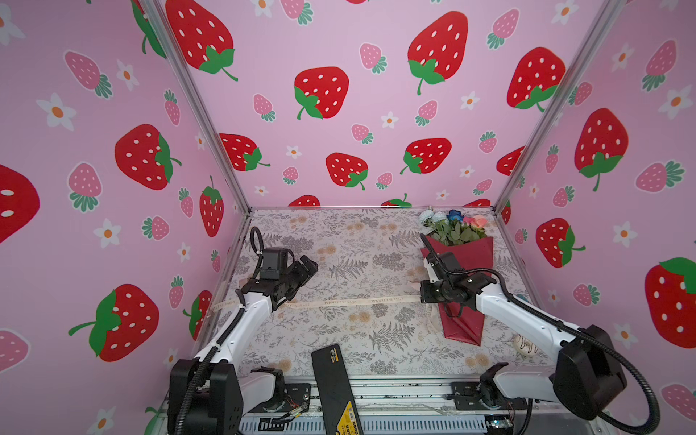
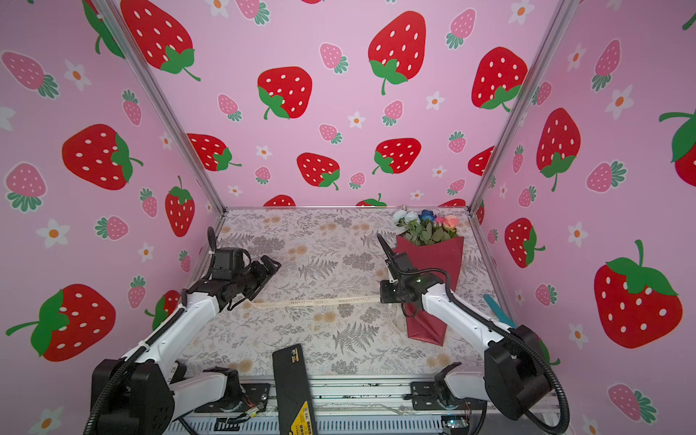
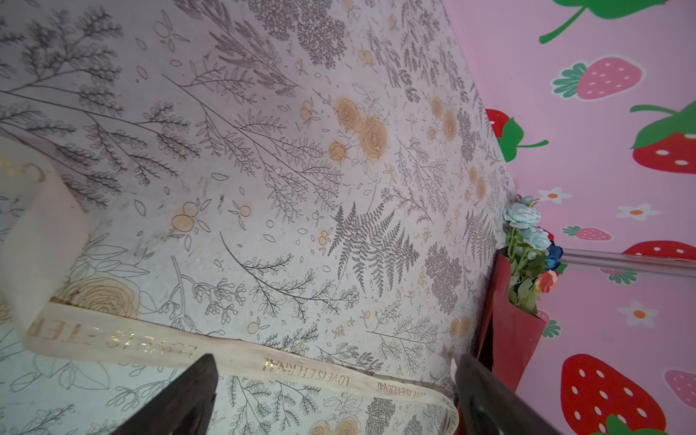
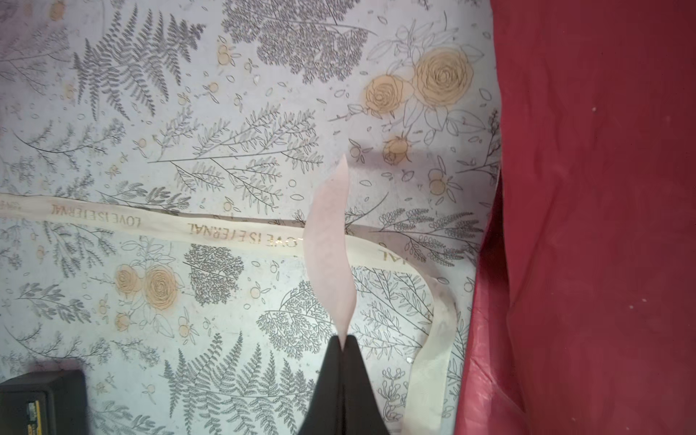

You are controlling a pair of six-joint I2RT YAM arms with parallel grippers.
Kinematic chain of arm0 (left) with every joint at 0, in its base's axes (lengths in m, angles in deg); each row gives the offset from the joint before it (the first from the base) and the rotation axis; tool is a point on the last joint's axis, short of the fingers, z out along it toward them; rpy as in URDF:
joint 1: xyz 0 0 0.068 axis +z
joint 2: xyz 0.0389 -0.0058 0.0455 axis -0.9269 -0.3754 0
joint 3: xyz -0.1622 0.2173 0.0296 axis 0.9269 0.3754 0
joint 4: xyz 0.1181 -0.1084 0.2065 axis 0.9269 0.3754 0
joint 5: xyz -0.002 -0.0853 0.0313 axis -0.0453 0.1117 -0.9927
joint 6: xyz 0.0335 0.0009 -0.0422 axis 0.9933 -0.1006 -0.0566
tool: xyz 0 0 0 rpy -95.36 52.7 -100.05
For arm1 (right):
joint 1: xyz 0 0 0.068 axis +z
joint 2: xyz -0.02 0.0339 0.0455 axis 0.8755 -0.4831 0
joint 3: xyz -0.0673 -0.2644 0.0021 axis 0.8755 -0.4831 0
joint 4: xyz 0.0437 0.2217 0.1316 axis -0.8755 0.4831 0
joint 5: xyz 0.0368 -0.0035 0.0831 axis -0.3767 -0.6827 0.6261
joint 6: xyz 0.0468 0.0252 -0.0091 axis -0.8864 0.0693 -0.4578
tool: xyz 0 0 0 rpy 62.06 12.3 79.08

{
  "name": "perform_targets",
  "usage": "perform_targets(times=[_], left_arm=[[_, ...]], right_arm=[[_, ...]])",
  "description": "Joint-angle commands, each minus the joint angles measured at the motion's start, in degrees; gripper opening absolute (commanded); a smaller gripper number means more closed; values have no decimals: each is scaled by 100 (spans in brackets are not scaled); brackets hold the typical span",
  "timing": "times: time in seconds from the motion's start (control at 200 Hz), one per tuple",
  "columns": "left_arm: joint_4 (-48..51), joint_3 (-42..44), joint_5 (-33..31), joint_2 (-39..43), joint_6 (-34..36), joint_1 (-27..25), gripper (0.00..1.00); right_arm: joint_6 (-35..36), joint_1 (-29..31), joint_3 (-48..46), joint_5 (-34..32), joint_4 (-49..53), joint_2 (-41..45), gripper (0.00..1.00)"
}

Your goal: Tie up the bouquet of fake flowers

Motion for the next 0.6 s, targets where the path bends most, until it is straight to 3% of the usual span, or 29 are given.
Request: perform_targets(times=[0.0, 0.055, 0.085, 0.17, 0.29, 0.45, 0.595], left_arm=[[-191, -482, -25, -68, 83, -334, 99], [-190, -621, -51, -169, 94, -519, 98], [-200, -691, -63, -240, 94, -623, 98], [-283, -919, -62, -476, 120, -898, 98], [-475, -1374, -3, -963, 110, -1283, 96], [-484, -2385, 138, -1950, 260, -1876, 89], [-625, -3354, 515, -3018, 379, -2401, 79]], right_arm=[[-237, 25, -39, -244, -146, -112, 0], [-234, 20, -30, -249, -203, -188, 0], [-218, 21, -6, -243, -208, -228, 5], [-133, 25, 118, -276, -144, -274, 37], [-29, -27, 340, -509, -25, -114, 59], [128, -437, 699, -921, 168, 225, 66], [296, -1237, 771, -1155, 147, 541, 75]])
